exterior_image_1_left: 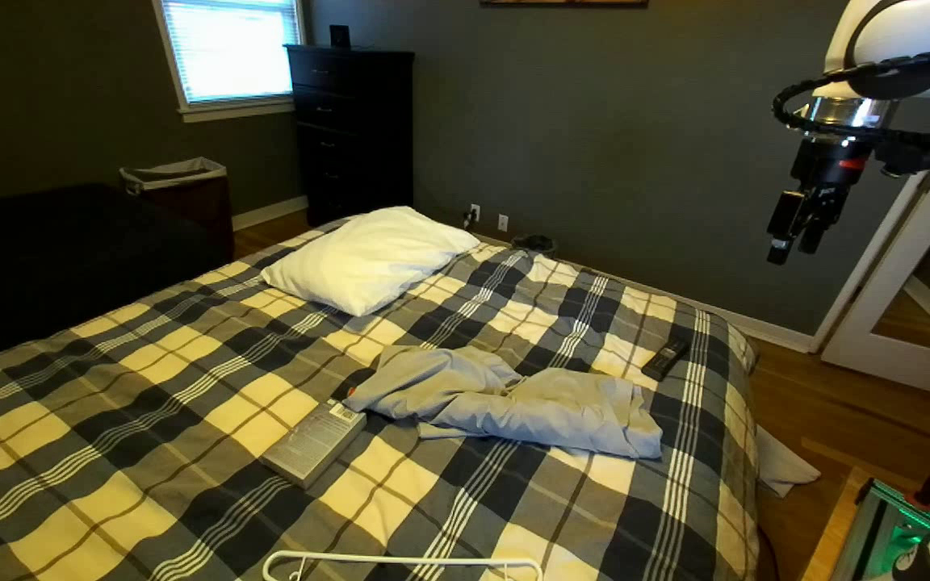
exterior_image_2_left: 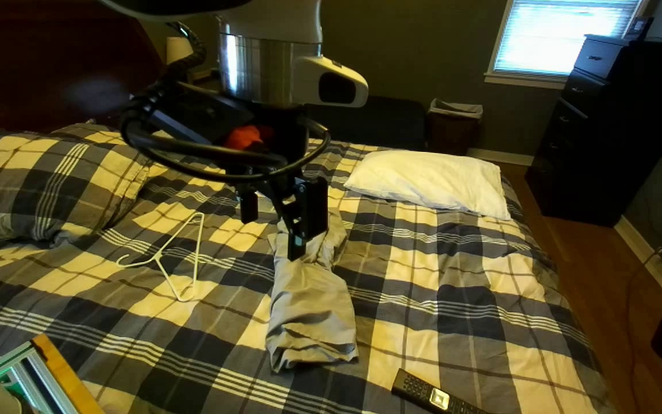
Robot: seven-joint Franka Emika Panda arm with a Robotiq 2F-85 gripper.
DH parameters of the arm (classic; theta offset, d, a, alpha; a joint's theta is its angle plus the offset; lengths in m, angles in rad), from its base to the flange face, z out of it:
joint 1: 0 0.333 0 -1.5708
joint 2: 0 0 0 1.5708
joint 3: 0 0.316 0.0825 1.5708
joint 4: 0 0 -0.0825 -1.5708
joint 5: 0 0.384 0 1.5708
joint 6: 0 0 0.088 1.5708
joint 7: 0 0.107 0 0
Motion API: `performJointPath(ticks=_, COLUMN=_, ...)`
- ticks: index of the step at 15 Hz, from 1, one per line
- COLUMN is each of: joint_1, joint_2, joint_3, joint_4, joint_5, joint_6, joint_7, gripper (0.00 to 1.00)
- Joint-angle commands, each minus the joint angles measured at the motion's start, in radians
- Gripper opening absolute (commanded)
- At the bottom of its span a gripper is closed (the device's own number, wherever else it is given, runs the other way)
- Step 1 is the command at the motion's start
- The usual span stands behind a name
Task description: Move the light blue cloth to the left
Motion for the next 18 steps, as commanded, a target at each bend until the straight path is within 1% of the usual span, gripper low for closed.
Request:
performJointPath(ticks=1, joint_1=-0.003, joint_2=0.001, joint_3=0.003, joint_4=0.002, joint_5=0.002, joint_6=-0.002, joint_7=-0.002, gripper=1.0)
performJointPath(ticks=7, joint_1=-0.003, joint_2=0.001, joint_3=0.003, joint_4=0.002, joint_5=0.002, joint_6=-0.002, joint_7=-0.002, gripper=1.0)
performJointPath(ticks=8, joint_1=0.0, joint_2=-0.021, joint_3=0.004, joint_4=-0.016, joint_5=0.0, joint_6=0.042, joint_7=-0.007, gripper=1.0)
performJointPath(ticks=9, joint_1=0.004, joint_2=-0.016, joint_3=0.003, joint_4=-0.013, joint_5=-0.002, joint_6=0.041, joint_7=-0.019, gripper=1.0)
performJointPath(ticks=10, joint_1=0.011, joint_2=-0.001, joint_3=-0.002, joint_4=-0.011, joint_5=0.002, joint_6=0.064, joint_7=-0.033, gripper=1.0)
performJointPath(ticks=11, joint_1=0.024, joint_2=0.015, joint_3=-0.011, joint_4=-0.008, joint_5=0.008, joint_6=0.076, joint_7=-0.07, gripper=1.0)
performJointPath(ticks=13, joint_1=0.054, joint_2=0.088, joint_3=-0.038, joint_4=0.023, joint_5=0.049, joint_6=0.105, joint_7=-0.137, gripper=1.0)
performJointPath(ticks=15, joint_1=0.092, joint_2=0.174, joint_3=-0.081, joint_4=0.062, joint_5=0.108, joint_6=0.132, joint_7=-0.264, gripper=1.0)
performJointPath(ticks=16, joint_1=0.113, joint_2=0.25, joint_3=-0.104, joint_4=0.107, joint_5=0.147, joint_6=0.136, joint_7=-0.329, gripper=1.0)
performJointPath(ticks=17, joint_1=0.125, joint_2=0.299, joint_3=-0.122, joint_4=0.133, joint_5=0.18, joint_6=0.136, joint_7=-0.398, gripper=1.0)
performJointPath(ticks=18, joint_1=0.163, joint_2=0.363, joint_3=-0.16, joint_4=0.18, joint_5=0.206, joint_6=0.115, joint_7=-0.454, gripper=1.0)
